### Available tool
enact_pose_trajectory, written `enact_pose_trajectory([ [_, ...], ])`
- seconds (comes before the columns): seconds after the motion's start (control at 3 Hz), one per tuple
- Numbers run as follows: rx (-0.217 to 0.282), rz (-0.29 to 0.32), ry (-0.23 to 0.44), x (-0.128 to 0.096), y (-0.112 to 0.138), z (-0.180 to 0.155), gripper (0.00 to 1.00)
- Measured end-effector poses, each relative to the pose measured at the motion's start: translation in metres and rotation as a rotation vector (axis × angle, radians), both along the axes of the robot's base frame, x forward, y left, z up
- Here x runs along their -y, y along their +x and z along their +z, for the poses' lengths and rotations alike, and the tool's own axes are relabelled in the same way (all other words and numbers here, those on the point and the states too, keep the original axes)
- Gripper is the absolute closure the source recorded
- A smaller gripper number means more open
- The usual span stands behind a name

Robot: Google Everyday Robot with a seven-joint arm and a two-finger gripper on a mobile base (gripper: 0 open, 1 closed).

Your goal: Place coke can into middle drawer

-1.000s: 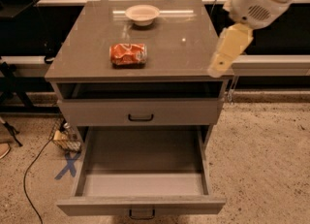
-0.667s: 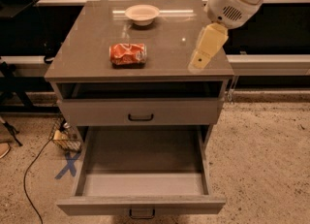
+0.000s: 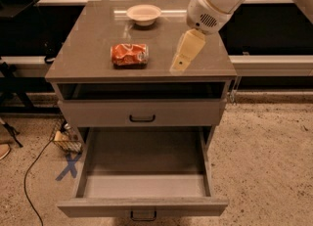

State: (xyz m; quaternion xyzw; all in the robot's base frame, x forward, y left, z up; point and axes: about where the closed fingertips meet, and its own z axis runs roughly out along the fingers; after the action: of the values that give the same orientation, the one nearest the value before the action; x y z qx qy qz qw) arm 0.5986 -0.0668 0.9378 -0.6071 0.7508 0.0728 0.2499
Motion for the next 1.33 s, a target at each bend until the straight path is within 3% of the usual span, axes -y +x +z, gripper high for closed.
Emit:
enact_pose_trajectory([
  [0.33,0.002,0.030,0.038,-0.015,0.020,-0.011,0.00],
  [0.67,-0.027,0.043,0.093,-0.052,0.069,-0.033,0.00],
  [1.0,-0.038,0.030,0.136,-0.075,0.097,-0.046,0.00],
  [1.33,-0.036,0.037,0.174,-0.112,0.107,-0.051,0.00],
])
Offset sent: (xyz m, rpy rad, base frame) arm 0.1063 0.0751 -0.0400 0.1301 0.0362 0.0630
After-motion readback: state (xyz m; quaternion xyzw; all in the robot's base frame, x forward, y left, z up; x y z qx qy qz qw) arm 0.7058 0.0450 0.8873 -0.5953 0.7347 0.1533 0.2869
